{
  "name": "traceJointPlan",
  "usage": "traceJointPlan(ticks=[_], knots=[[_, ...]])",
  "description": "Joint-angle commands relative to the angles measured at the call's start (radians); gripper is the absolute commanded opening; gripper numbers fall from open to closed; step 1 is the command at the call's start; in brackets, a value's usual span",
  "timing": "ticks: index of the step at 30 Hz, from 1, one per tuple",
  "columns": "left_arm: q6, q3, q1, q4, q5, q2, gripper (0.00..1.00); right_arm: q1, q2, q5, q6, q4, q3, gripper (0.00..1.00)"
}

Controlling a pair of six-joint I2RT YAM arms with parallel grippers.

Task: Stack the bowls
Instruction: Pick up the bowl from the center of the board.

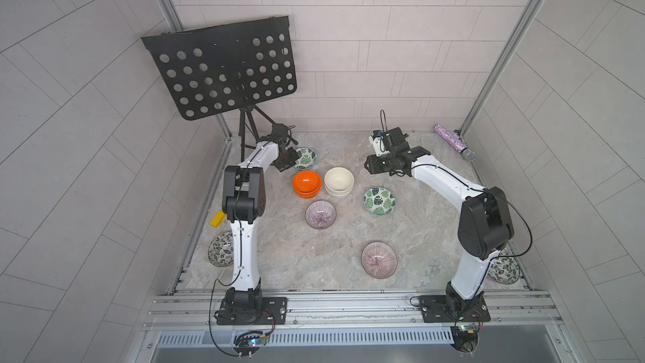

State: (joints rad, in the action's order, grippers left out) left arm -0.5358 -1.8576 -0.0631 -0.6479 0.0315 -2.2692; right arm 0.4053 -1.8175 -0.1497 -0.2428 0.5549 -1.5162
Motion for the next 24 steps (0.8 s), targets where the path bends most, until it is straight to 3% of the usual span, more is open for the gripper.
traceJointPlan(ticks=[1, 14, 21, 24], knots=[[-0.008, 0.001, 0.001, 0.011, -0.016, 0.07, 0.03, -0.004, 0.044, 0.012, 0.017, 0.017, 0.003, 0.44], [0.086, 0.018, -0.083, -0.023, -0.068, 0.308, 0.03, -0.004, 0.12, 0.008, 0.016, 0.057, -0.038, 0.44], [0.202, -0.094, -0.281, -0.181, -0.05, 0.303, 0.04, -0.002, 0.234, 0.033, 0.011, 0.072, -0.001, 0.44], [0.199, -0.093, -0.356, -0.198, -0.048, 0.303, 0.04, -0.002, 0.3, 0.07, 0.012, 0.077, 0.04, 0.44]])
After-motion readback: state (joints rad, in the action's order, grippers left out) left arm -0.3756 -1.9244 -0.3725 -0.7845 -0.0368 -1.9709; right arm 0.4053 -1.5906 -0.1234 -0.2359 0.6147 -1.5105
